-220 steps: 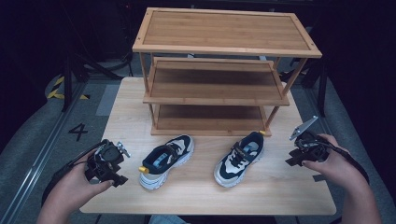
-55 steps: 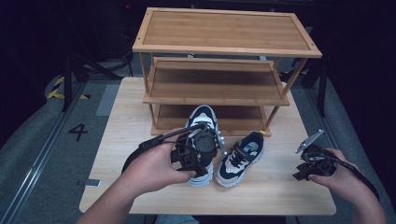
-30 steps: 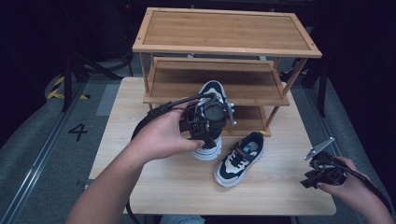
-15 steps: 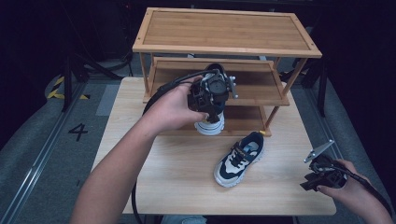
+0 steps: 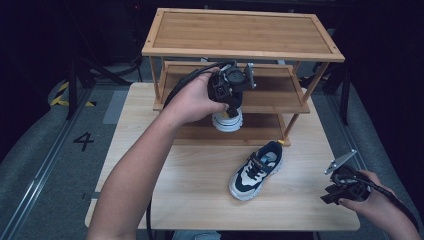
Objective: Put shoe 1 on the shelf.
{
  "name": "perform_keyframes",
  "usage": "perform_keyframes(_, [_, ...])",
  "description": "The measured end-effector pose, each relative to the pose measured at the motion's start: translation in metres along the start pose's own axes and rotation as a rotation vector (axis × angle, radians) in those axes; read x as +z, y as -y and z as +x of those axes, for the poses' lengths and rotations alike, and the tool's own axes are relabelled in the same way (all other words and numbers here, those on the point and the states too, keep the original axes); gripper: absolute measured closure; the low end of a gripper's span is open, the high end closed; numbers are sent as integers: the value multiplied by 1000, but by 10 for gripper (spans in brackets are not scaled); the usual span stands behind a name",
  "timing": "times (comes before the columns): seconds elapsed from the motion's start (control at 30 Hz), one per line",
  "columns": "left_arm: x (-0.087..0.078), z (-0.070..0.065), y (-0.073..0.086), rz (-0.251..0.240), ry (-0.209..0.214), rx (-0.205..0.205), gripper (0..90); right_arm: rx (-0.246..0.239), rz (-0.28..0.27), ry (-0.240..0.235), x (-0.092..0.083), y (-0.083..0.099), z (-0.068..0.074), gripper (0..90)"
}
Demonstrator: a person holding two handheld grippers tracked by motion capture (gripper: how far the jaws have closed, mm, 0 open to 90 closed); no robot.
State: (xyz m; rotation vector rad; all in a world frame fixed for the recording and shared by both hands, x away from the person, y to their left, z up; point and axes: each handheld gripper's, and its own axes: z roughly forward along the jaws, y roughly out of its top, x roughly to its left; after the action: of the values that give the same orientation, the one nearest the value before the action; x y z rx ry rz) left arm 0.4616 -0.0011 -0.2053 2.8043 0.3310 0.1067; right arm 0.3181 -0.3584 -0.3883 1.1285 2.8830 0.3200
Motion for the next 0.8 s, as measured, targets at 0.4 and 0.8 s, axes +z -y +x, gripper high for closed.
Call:
perform_keyframes(0.4, [-2, 7, 0, -52, -50, -2, 612, -39, -21, 9, -3, -3, 2, 583])
perform_keyframes(0.8, [-30, -11, 12, -183, -161, -16, 454, -58, -21, 16, -3, -9, 3, 572])
